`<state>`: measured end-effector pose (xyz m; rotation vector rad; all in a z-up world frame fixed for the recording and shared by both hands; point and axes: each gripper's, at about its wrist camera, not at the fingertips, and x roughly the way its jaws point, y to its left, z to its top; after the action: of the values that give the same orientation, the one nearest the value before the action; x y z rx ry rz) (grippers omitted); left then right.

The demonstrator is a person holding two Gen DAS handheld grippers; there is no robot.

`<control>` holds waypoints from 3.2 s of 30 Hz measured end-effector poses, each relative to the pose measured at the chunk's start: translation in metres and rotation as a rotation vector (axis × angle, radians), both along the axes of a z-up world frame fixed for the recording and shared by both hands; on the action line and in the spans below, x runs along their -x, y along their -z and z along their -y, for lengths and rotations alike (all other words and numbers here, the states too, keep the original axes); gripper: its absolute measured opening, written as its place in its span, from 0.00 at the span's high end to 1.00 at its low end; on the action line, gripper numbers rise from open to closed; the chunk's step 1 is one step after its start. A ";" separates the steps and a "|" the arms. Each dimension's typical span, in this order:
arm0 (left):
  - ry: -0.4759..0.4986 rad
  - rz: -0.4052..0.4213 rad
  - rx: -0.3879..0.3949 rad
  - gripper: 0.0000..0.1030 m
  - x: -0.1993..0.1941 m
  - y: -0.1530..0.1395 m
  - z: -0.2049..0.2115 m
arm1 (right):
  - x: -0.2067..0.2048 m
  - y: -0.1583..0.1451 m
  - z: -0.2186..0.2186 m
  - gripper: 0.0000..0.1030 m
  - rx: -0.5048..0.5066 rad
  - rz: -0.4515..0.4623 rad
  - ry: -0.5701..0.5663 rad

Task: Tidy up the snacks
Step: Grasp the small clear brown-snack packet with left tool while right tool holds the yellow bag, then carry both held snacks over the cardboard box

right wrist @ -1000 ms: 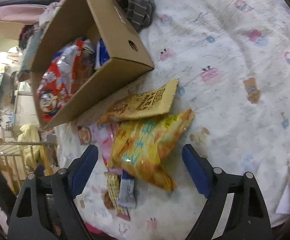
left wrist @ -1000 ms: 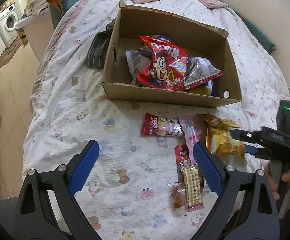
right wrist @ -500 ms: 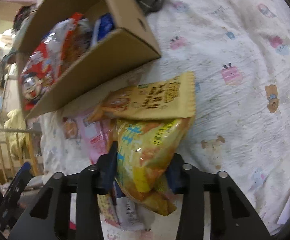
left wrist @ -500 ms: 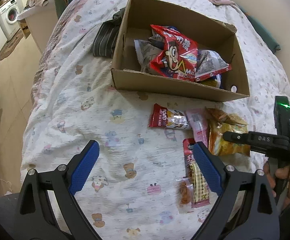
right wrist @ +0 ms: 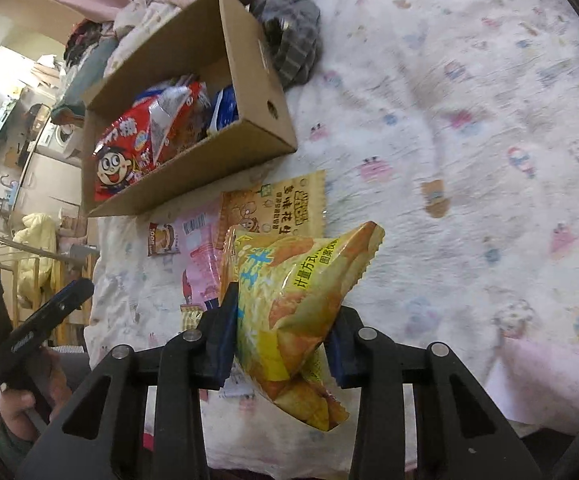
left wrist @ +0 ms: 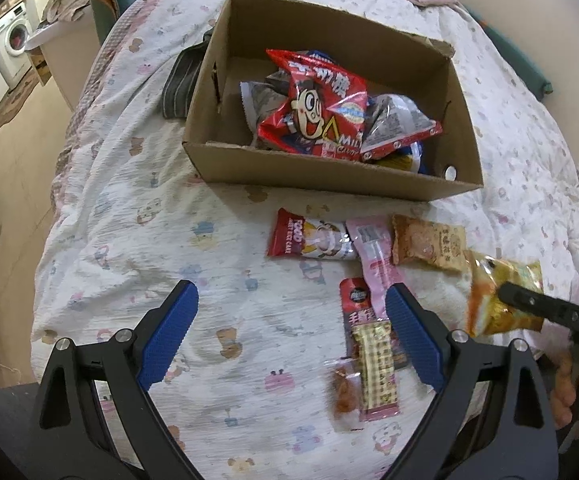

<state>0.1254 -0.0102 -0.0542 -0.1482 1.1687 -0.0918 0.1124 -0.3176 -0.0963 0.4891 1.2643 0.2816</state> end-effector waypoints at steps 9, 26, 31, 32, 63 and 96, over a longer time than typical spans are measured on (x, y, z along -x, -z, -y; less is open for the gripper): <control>-0.034 -0.020 0.066 0.10 0.011 0.005 0.000 | 0.012 -0.040 -0.006 0.63 -0.060 0.208 0.014; 0.056 -0.295 0.099 0.55 0.040 0.070 0.043 | 0.006 -0.035 -0.010 0.63 -0.060 0.186 0.035; 0.070 -0.311 0.091 0.82 0.045 0.086 0.052 | 0.007 -0.035 -0.010 0.63 -0.054 0.189 0.030; 0.088 -0.315 0.073 0.86 0.045 0.085 0.056 | 0.007 -0.034 -0.010 0.63 -0.052 0.188 0.029; -0.007 -0.068 -0.028 0.87 0.021 -0.010 -0.003 | 0.005 -0.059 -0.016 0.63 -0.121 0.276 0.033; -0.014 0.108 -0.061 0.86 -0.125 -0.050 -0.021 | -0.136 -0.087 -0.058 0.63 -0.073 0.335 0.016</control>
<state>0.2501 0.0110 -0.0046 -0.0962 1.0619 -0.0513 0.2480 -0.2594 -0.0097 0.4913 0.9259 0.3806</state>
